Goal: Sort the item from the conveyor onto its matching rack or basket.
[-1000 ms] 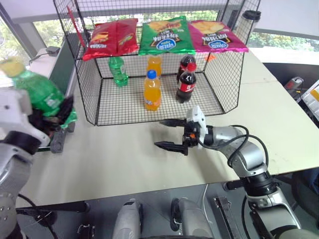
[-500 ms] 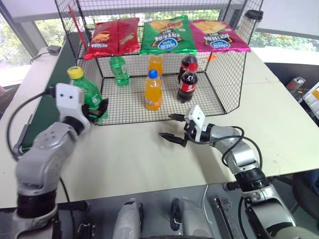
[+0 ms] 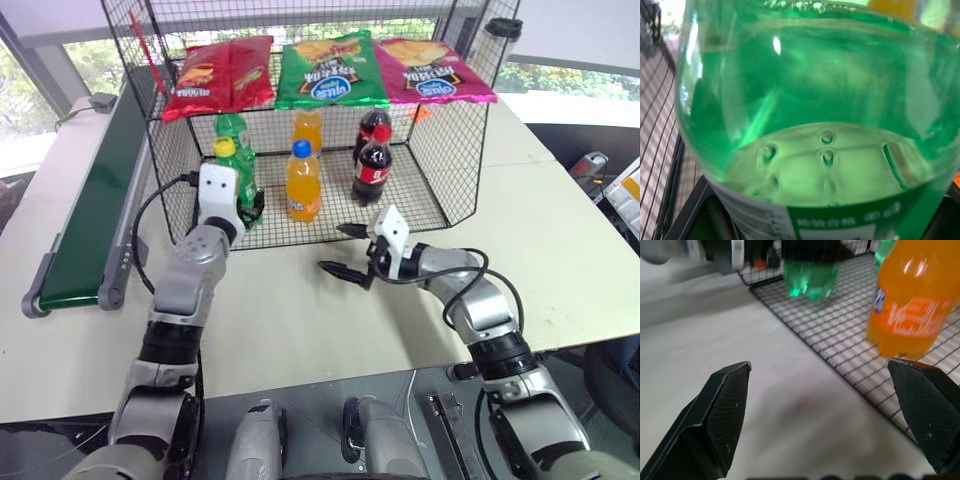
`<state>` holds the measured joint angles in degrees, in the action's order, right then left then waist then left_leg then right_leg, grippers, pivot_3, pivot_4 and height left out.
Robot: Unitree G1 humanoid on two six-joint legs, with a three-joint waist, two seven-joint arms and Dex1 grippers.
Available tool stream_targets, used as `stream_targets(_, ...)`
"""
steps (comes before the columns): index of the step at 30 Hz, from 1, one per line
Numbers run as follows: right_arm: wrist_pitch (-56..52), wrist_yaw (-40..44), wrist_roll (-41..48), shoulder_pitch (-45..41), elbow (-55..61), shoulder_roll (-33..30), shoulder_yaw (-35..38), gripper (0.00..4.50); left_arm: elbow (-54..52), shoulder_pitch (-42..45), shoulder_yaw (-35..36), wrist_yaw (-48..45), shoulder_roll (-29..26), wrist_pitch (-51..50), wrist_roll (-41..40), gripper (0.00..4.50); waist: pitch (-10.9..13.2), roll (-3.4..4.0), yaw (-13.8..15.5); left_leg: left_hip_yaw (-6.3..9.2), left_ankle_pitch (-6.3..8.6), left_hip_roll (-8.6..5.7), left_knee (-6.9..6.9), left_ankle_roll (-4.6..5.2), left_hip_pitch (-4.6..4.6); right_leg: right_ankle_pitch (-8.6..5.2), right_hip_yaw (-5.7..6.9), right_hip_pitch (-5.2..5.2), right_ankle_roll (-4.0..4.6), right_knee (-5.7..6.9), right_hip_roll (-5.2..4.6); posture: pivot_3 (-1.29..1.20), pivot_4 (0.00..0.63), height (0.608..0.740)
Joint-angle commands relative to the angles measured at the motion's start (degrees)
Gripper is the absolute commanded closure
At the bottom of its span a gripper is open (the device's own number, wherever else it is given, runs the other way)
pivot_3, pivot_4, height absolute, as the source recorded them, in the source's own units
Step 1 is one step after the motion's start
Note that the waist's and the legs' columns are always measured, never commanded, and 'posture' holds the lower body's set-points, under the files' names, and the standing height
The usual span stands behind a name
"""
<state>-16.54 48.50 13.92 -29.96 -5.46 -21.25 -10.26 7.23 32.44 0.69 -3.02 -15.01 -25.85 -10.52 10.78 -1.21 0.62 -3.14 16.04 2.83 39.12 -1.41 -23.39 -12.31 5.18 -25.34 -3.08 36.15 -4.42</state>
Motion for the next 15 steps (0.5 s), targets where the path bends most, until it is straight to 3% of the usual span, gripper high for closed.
stream_targets(1, 1.2, -2.2, -1.1, -1.1, 1.7, 0.4, 1.2, 0.0, 0.0, 3.4, 0.9, -0.3, 0.8, 3.7, 1.3, 1.56, 0.0, 0.0, 0.2, 0.0, 0.0, 0.0, 0.0, 0.0, -0.01, 0.0, 0.0, 0.0, 0.0, -0.01, -0.01, 0.0, 0.15, 0.74)
stream_targets(9, 1.1, -3.1, -1.0, -0.6, 2.7, 0.5, 1.2, 0.0, 4.9, 4.2, 2.1, -0.2, 2.2, 6.9, 2.5, 1.56, 0.0, 0.0, 0.0, -0.01, 0.0, -0.02, 0.01, 0.0, -0.01, 0.01, 0.02, 0.01, -0.01, 0.0, -0.04, 0.0, 0.15, 0.74)
stream_targets(12, 0.9, -3.0, -0.8, -0.5, 2.9, 0.5, 1.2, 0.0, 5.2, 4.0, 2.6, -0.2, 2.4, 7.3, 2.5, 0.19, 0.0, 0.0, 0.0, 0.0, 0.0, -0.01, 0.01, 0.0, -0.01, 0.01, 0.03, 0.0, -0.01, 0.02, -0.03, 0.0, 0.15, 0.74)
stream_targets(15, 0.9, -2.9, -0.7, -0.5, 3.0, 0.5, 1.1, 0.0, 4.7, 3.6, 2.6, -0.4, 2.2, 7.0, 2.9, 0.02, 0.0, 0.0, 0.0, -0.01, 0.0, -0.01, 0.01, 0.0, 0.0, 0.01, 0.03, 0.01, -0.01, 0.02, -0.04, 0.0, 0.15, 0.74)
